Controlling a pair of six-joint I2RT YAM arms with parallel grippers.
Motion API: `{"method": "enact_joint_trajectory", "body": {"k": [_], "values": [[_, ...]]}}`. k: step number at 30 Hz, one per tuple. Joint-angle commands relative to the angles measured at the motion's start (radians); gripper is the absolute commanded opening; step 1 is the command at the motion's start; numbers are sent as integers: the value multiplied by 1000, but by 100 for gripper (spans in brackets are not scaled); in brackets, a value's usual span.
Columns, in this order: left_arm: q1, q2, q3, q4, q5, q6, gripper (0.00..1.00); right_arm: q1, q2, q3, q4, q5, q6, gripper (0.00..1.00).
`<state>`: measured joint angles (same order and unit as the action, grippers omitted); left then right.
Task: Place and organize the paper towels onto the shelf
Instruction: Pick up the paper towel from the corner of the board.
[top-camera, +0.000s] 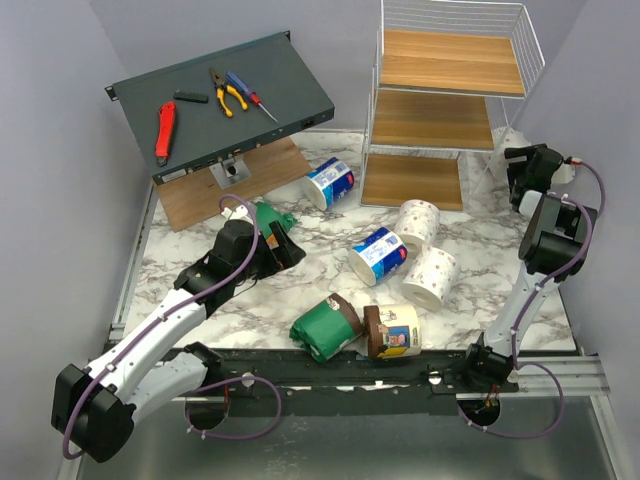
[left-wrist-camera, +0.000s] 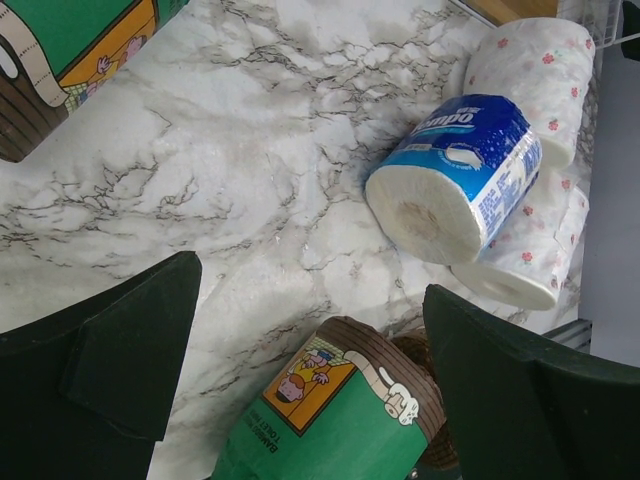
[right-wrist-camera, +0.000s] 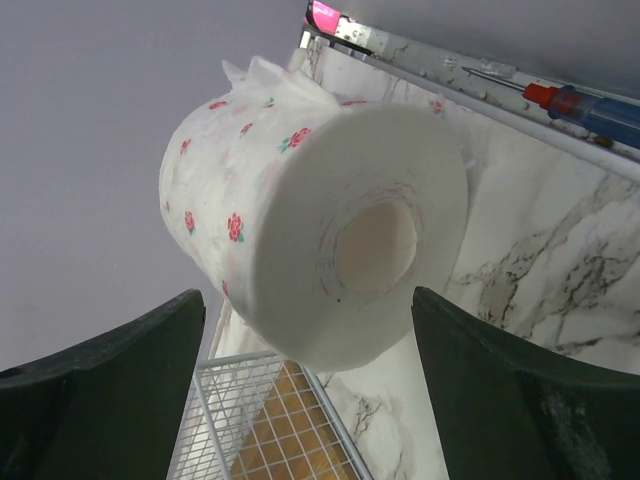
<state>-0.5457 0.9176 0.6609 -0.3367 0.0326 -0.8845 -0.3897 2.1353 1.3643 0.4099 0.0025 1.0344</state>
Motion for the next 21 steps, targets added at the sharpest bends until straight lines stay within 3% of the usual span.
{"method": "enact_joint_trajectory", "body": {"k": [1,13,21], "values": [[-5,0,9,44,-25,-11,99,-5,43,27,68,-63,-23,85],[-4,9,-1,54,-22,-19,98,-5,42,0,168,-117,-18,73],[-5,13,-9,61,-20,-23,98,-5,58,27,111,-101,-38,78]]}}
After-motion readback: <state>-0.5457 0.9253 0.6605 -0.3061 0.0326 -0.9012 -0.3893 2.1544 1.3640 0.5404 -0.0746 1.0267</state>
